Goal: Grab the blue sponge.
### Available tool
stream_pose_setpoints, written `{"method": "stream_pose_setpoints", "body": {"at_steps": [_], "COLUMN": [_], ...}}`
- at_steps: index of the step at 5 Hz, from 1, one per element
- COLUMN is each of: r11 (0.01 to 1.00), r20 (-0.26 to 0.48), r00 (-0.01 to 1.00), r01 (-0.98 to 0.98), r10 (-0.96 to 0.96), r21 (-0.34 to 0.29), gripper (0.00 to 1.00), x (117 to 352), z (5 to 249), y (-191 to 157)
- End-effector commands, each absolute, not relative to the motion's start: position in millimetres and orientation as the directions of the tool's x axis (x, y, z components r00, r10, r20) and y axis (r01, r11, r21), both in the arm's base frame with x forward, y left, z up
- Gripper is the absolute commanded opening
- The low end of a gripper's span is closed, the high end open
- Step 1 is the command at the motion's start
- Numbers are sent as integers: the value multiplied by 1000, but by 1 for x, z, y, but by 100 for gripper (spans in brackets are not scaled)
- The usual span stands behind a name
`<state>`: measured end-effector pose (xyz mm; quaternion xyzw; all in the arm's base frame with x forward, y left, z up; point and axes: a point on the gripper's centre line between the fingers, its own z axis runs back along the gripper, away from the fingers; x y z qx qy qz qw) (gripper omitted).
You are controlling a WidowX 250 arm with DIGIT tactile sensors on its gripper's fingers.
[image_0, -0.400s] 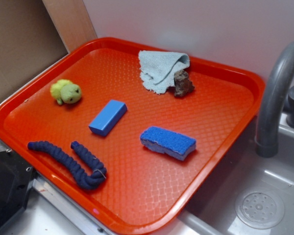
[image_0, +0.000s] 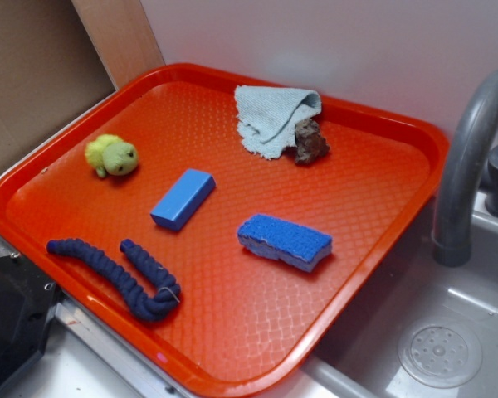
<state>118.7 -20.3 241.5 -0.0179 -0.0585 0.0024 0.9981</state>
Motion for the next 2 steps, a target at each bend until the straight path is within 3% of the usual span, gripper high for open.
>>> {"method": "stream_pose_setpoints", "body": {"at_steps": [1,2], "r11": [873,719], "r20": [167,115], "r00": [857,711], "r01": [472,676], "r10": [-487,-694], "r21": [122,164], "gripper": [100,100], "x": [197,212], "z": [251,244], "y": [-80,-114]}}
